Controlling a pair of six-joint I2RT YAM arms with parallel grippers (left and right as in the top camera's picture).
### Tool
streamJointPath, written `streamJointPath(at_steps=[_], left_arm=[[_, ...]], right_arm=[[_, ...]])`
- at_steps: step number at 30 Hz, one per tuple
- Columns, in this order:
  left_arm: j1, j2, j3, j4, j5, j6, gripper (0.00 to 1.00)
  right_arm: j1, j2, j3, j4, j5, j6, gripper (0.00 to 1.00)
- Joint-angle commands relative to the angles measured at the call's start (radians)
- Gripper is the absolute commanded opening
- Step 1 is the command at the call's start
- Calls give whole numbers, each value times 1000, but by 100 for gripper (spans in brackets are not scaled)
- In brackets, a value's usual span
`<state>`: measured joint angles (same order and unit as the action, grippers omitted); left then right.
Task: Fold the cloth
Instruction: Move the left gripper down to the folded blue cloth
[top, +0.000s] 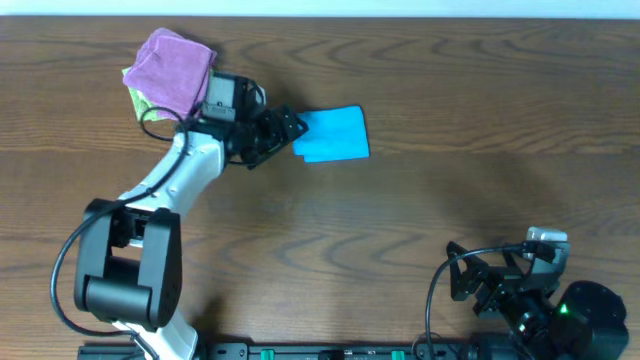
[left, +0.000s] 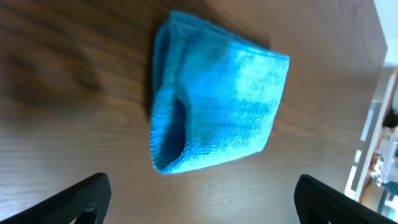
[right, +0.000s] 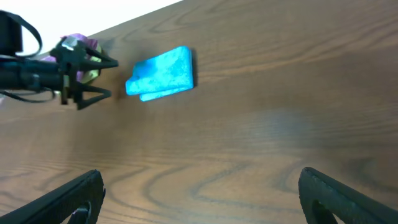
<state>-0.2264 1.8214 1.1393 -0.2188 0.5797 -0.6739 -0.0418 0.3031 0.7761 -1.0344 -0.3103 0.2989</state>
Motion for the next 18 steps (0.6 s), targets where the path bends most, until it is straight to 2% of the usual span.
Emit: streamJointPath(at_steps=[1,8,18], left_arm=[[-29,-7,-82,101,11,-124,96],[-63,-2,-198,306,-24,-251,95],[-117,21,-216,349,-108,-319,96]], right_arm=[[-7,-3,-6,-3,-8,27,99],[-7,-3,-6,-7,-8,26,99],[-7,-3,-6,-7,-8,26,99]])
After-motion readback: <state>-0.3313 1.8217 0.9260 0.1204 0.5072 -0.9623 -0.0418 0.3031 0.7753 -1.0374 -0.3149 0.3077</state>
